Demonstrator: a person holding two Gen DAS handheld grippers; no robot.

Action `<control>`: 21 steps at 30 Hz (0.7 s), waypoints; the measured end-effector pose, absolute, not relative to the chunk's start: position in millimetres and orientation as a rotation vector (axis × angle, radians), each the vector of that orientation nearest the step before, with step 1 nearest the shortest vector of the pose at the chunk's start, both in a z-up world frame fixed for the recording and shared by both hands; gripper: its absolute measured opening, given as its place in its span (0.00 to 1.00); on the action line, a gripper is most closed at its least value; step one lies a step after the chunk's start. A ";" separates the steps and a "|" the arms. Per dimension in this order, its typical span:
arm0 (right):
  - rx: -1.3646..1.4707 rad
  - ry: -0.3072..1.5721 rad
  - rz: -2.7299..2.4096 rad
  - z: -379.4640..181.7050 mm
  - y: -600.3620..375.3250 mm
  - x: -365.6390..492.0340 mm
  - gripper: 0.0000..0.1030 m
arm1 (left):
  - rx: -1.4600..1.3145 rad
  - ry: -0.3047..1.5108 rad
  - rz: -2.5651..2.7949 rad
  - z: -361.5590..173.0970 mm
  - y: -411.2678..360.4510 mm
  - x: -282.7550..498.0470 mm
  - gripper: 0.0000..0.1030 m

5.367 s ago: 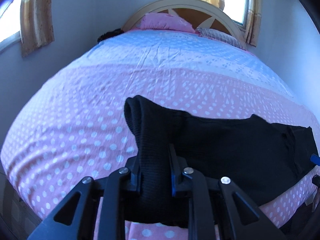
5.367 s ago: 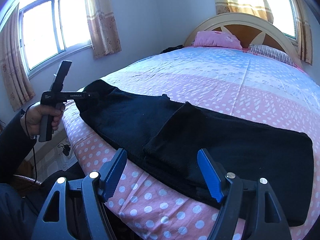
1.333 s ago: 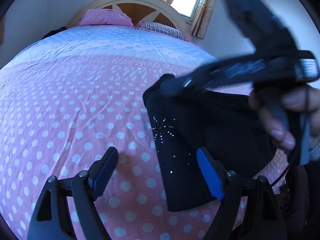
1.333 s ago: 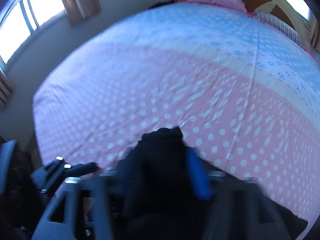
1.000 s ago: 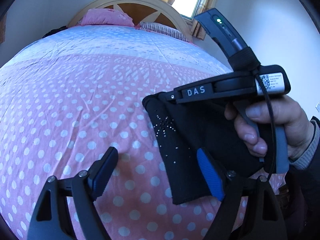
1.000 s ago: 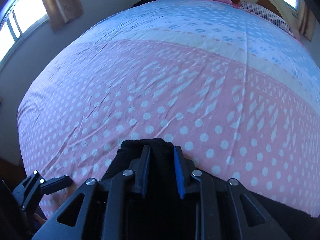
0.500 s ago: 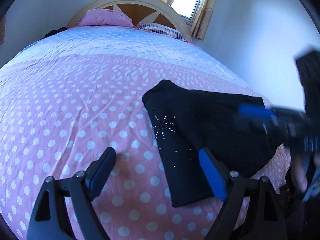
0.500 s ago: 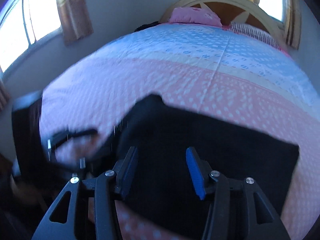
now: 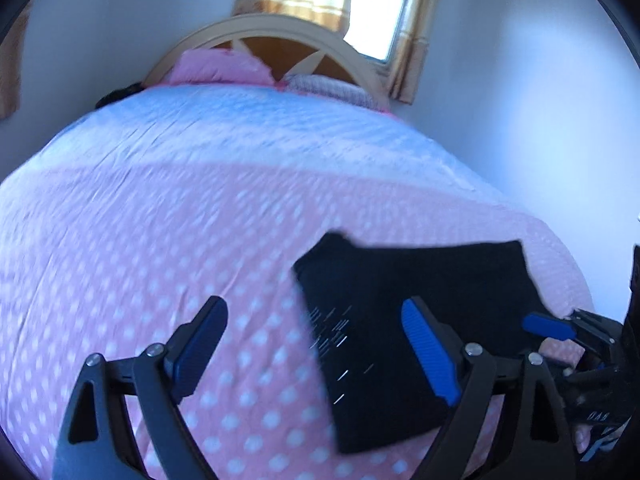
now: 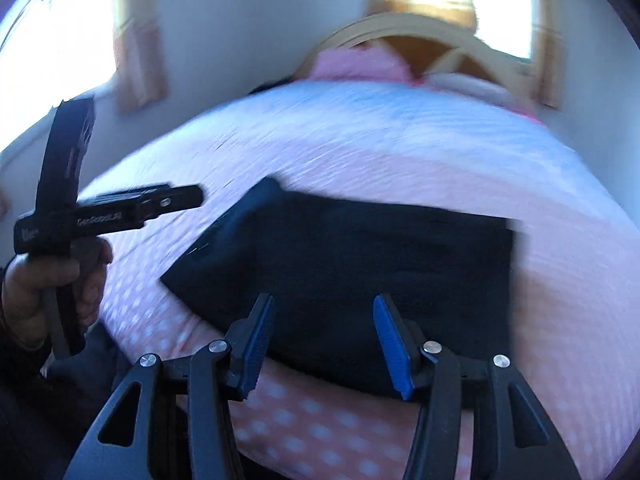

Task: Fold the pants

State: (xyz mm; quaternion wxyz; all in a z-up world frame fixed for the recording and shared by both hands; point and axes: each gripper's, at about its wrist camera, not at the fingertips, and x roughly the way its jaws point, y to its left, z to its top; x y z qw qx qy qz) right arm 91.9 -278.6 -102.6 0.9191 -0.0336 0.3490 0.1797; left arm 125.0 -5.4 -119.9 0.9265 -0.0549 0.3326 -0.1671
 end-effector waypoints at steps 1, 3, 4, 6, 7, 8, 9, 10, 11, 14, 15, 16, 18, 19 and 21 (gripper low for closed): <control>-0.036 0.710 0.328 -99.7 -294.6 89.0 0.51 | -0.102 0.681 -0.361 -116.3 -14.1 128.5 0.89; 0.026 0.705 0.221 -97.7 -328.6 84.1 0.51 | -0.075 0.688 -0.421 -109.9 -41.9 137.1 0.89; 0.054 0.715 0.198 -99.2 -340.8 82.1 0.51 | -0.063 0.694 -0.457 -107.4 -57.3 141.0 0.89; 0.098 0.734 0.194 -105.0 -359.7 78.0 0.51 | -0.034 0.700 -0.530 -104.5 -89.7 149.0 0.89; 0.097 0.730 0.195 -107.0 -363.2 75.0 0.51 | -0.009 0.699 -0.562 -103.4 -108.1 152.3 0.89; 0.087 0.724 0.200 -108.7 -364.5 72.9 0.51 | 0.013 0.702 -0.588 -103.2 -122.4 154.4 0.89; 0.079 0.718 0.212 -110.2 -363.8 72.4 0.51 | 0.036 0.714 -0.623 -103.3 -141.8 159.1 0.89; 0.078 0.712 0.223 -111.3 -362.0 72.8 0.51 | 0.044 0.722 -0.646 -103.2 -153.0 163.3 0.89; 0.080 0.697 0.233 -111.0 -360.0 74.8 0.51 | 0.053 0.737 -0.678 -105.4 -171.2 169.0 0.89; 0.070 0.689 0.247 -112.1 -358.9 78.4 0.49 | 0.095 0.741 -0.690 -106.4 -194.1 174.2 0.89; 0.061 0.698 0.245 -115.1 -356.7 81.9 0.35 | 0.110 0.739 -0.693 -107.4 -201.9 175.4 0.89; 0.044 0.730 0.238 -119.5 -355.2 82.8 0.11 | 0.125 0.745 -0.704 -110.0 -210.1 180.3 0.89; 0.046 0.774 0.212 -128.1 -358.0 87.5 0.06 | 0.167 0.769 -0.690 -118.2 -222.0 186.4 0.89; 0.073 0.783 0.221 -128.6 -362.3 87.8 0.05 | 0.181 0.788 -0.679 -122.3 -228.5 191.2 0.89; 0.131 0.803 0.223 -125.4 -374.1 87.2 0.02 | 0.176 0.825 -0.676 -128.8 -233.8 201.0 0.89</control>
